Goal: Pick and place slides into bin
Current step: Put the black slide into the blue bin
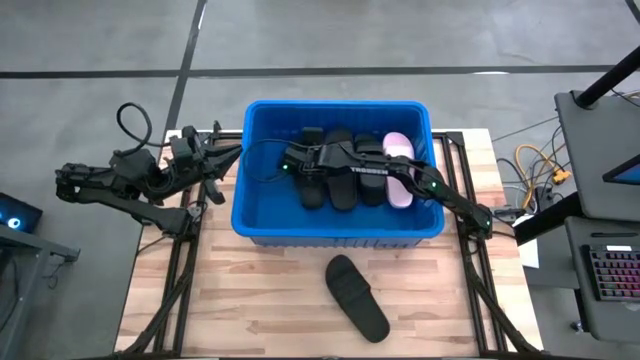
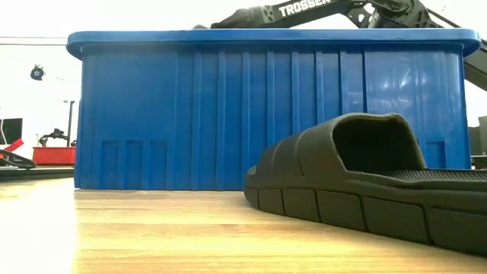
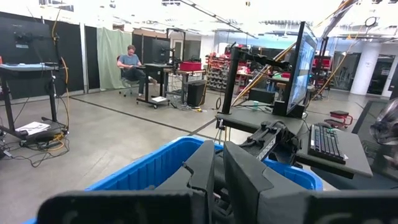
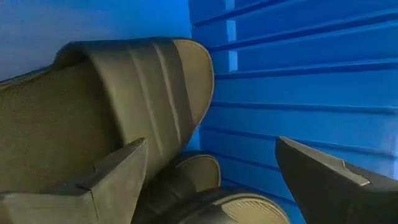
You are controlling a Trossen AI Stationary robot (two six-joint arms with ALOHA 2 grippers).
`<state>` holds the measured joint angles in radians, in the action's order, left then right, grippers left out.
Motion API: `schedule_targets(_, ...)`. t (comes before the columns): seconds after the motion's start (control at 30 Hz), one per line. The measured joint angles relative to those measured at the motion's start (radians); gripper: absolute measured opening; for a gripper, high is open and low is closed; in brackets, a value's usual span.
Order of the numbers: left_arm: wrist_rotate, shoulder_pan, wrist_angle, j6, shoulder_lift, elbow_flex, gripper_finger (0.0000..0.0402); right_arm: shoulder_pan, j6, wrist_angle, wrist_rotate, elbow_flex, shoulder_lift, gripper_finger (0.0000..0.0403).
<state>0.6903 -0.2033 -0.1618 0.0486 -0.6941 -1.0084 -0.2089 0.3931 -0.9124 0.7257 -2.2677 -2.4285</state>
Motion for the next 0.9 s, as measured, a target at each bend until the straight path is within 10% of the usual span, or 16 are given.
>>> schedule_targets(0.37, 0.0, 0.0, 0.023, -0.002, -0.004, 0.0, 0.002, 0.003, -0.047, -0.024, -0.033, -0.001, 0.02, 0.0343)
schedule_targets(0.9, -0.002, 0.0, 0.024, 0.026, 0.003, -0.003, 0.002, 0.027, -0.249, 0.157, -0.462, 0.0, 0.256, 0.0326)
